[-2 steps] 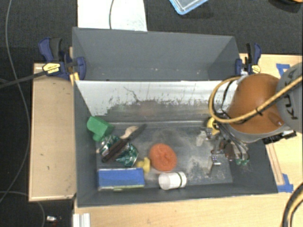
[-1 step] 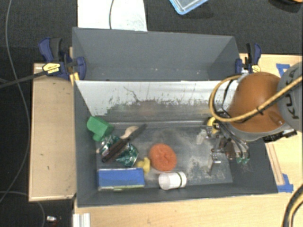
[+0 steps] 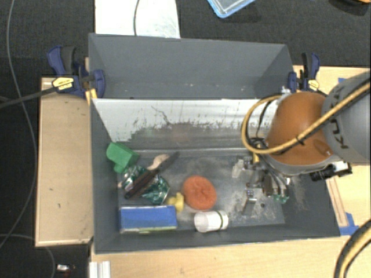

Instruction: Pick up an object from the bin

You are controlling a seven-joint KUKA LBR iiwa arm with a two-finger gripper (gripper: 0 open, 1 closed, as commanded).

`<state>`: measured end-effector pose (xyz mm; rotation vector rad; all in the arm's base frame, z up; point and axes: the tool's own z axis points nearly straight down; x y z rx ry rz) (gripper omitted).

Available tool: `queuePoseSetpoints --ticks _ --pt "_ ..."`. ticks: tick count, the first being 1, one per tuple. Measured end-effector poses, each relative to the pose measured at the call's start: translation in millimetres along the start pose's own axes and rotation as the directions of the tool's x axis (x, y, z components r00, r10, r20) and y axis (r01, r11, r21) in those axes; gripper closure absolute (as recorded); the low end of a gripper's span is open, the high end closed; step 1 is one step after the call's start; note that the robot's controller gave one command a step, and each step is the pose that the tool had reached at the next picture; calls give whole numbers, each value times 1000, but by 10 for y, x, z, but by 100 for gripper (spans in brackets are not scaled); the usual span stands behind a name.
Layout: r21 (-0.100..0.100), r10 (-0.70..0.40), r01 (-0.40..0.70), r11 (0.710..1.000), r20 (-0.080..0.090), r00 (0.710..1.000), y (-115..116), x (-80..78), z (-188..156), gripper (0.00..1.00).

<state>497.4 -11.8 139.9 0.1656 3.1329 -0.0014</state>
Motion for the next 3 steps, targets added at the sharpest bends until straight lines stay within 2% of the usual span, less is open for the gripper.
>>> queuePoseSetpoints --ticks 1,2,3 --pt "-1 -102 102 995 -2 995 548 65 60 0" --pt "-3 -167 167 986 1 986 654 -131 195 0" --pt "-3 50 -50 999 0 999 988 176 273 0"
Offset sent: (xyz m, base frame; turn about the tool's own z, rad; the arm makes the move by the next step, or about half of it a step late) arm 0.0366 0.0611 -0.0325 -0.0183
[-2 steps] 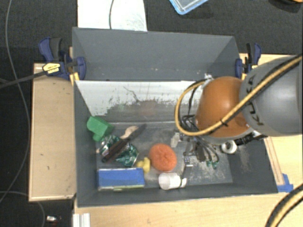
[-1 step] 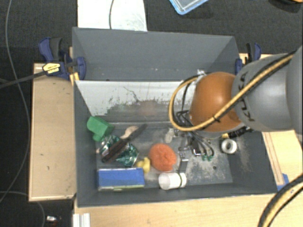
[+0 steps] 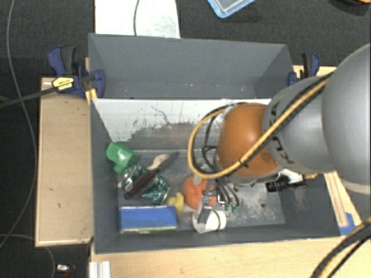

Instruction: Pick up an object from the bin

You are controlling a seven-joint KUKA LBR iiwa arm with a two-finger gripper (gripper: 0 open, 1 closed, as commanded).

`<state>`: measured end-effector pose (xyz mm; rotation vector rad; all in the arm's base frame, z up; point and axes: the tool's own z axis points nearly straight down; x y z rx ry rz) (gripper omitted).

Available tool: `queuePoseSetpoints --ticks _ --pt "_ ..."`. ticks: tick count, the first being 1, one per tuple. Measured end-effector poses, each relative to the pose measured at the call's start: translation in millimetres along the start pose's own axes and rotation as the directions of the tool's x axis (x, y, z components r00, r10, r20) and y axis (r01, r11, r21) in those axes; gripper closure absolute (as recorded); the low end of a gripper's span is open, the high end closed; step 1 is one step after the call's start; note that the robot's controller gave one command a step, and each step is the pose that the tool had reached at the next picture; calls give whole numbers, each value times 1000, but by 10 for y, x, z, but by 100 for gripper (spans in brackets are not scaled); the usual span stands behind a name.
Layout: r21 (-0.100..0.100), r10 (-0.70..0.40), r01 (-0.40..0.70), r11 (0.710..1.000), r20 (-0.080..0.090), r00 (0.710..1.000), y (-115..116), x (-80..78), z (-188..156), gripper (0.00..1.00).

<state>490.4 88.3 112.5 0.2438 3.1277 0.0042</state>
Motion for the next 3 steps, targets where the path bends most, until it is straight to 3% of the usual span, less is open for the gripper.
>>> queuePoseSetpoints --ticks 1,2,3 --pt "-1 7 -7 1000 9 1000 182 -247 360 0" --pt "-2 124 -124 992 3 992 -148 -126 421 0" --pt "-3 -61 61 998 11 998 297 -870 422 100"
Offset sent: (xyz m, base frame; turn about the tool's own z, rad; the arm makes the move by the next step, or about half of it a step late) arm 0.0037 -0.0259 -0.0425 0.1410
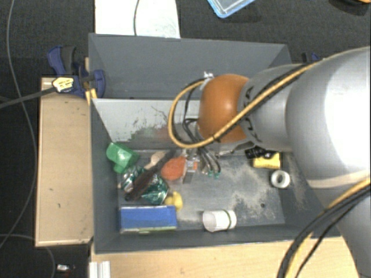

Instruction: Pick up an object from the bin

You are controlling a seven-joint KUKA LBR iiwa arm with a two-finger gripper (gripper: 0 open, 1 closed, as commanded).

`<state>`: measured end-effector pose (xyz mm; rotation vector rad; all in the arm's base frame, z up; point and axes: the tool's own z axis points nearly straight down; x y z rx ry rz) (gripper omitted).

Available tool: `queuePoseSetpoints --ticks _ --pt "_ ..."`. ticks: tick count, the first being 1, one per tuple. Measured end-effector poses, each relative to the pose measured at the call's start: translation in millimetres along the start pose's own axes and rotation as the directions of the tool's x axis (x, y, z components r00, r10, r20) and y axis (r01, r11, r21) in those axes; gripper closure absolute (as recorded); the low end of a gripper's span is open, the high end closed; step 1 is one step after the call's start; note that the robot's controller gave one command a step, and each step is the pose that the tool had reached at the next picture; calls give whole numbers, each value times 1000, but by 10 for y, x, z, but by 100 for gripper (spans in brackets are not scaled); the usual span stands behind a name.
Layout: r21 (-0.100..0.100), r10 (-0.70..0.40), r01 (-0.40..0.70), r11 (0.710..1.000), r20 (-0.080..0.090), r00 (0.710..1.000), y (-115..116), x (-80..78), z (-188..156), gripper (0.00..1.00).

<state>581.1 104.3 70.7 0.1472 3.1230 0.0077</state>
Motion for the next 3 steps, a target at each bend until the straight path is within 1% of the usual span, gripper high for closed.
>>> queuePoseSetpoints --ticks 1,2,3 --pt "0 -1 1 1000 0 1000 0 0 0 100" --pt "1 14 -14 1000 -3 1000 0 110 -574 100" --pt "-2 7 -7 1000 9 1000 20 60 -662 100"
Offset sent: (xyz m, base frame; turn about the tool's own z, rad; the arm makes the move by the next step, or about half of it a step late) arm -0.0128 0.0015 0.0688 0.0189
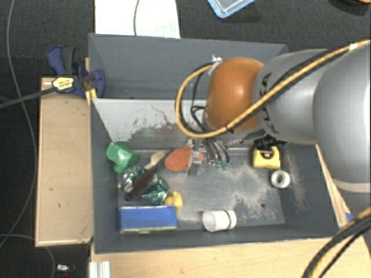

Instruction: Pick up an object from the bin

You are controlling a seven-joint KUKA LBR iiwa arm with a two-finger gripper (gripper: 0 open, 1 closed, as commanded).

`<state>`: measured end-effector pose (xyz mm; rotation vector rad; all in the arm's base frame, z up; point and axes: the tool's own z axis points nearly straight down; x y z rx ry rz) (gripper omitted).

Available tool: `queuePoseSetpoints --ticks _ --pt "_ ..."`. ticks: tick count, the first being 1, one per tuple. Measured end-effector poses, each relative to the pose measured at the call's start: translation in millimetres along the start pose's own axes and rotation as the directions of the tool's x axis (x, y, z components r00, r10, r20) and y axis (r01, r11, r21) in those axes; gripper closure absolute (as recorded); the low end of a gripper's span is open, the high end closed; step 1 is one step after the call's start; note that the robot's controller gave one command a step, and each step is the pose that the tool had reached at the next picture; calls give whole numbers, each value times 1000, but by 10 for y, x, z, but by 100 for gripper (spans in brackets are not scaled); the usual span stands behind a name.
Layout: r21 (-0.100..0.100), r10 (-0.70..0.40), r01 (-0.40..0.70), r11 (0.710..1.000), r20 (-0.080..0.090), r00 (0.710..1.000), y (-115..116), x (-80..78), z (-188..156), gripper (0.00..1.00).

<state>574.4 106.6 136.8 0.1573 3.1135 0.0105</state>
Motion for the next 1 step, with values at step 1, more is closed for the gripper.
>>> queuePoseSetpoints --ticks 1 --pt "4 -8 8 1000 -15 1000 50 70 -381 100"
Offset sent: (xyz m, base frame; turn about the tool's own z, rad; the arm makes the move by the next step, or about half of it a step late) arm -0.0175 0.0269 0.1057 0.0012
